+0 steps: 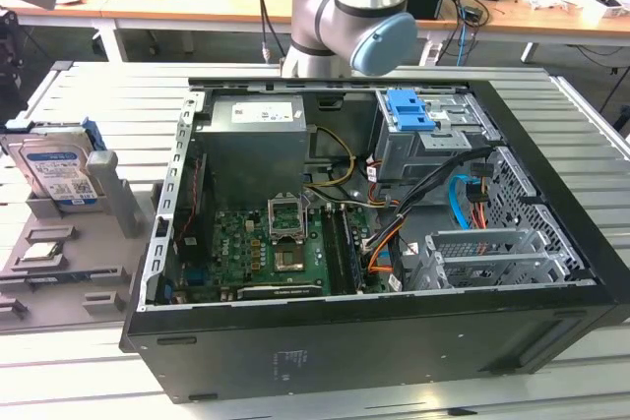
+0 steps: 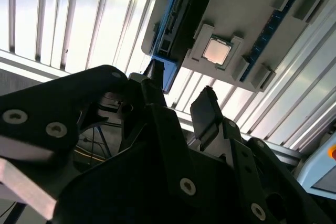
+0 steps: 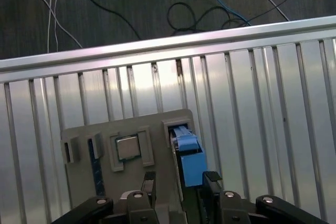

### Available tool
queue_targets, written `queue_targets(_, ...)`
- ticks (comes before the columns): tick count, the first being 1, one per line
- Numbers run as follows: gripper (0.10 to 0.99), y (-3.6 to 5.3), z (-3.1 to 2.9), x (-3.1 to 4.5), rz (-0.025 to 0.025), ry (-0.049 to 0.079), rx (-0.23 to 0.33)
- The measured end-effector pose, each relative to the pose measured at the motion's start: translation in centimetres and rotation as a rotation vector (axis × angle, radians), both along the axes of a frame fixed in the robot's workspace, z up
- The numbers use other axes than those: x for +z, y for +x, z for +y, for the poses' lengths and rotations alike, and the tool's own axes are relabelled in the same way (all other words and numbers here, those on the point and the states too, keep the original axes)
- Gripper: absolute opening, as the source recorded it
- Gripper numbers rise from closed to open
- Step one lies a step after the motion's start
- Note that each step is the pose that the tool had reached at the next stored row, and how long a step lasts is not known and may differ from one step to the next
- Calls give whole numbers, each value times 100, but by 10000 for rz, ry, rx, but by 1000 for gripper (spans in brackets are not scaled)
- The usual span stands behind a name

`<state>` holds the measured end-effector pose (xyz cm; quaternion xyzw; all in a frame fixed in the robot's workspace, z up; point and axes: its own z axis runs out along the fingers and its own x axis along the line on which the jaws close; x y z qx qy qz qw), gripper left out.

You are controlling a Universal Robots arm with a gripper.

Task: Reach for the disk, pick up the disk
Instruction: 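Pick up the disk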

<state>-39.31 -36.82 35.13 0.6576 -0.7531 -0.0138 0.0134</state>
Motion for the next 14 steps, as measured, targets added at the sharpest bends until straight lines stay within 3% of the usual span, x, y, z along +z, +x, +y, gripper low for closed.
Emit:
queue_targets(5,482,2,13,-64,1,-58,6)
queue_targets(9,482,9,89,-96,0,-118,96)
queue_targets(14,482,9,123,-136,-2,-149,468)
